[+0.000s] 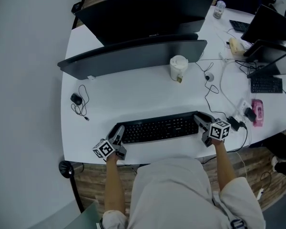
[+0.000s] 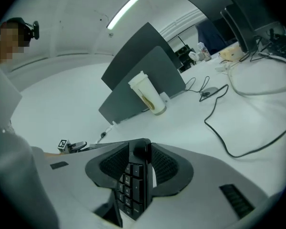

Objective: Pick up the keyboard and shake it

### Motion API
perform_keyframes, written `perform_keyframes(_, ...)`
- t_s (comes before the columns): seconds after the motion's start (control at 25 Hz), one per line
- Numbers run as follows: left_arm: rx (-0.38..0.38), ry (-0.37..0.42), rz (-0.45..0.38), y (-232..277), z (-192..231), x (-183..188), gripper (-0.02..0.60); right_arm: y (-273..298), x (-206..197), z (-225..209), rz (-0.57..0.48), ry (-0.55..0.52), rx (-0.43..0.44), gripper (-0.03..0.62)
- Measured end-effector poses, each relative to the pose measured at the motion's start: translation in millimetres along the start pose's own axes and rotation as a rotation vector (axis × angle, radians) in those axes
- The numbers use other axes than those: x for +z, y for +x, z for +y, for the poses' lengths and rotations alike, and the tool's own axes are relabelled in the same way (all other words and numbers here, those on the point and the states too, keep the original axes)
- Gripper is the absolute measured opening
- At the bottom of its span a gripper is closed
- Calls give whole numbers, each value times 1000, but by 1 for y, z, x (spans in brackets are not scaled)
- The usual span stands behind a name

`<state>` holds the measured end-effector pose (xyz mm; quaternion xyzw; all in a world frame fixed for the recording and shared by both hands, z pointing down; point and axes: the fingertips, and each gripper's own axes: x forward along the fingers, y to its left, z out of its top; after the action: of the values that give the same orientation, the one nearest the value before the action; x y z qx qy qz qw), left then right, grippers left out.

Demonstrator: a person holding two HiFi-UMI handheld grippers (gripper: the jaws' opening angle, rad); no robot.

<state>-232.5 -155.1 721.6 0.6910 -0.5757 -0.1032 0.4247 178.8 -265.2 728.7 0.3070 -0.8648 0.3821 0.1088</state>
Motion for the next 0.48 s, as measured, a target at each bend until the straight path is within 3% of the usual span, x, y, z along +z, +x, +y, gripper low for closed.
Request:
perform_keyframes(0.08, -53, -48, -79, -7, -2, 10, 279, -1, 13, 4, -46, -1, 34, 173)
perform_keyframes(0.2, -134, -101, -121, -10, -18, 17, 279, -3, 31, 5, -132, 29, 58, 183)
perform_keyframes(0.36, -265, -308, -241, -16, -31, 30, 281, -8, 46, 7, -240, 105, 122, 172)
perform_keyframes(0.48, -318, -283, -173, -18, -40, 22, 279, -15, 52, 5, -309, 145, 134, 176)
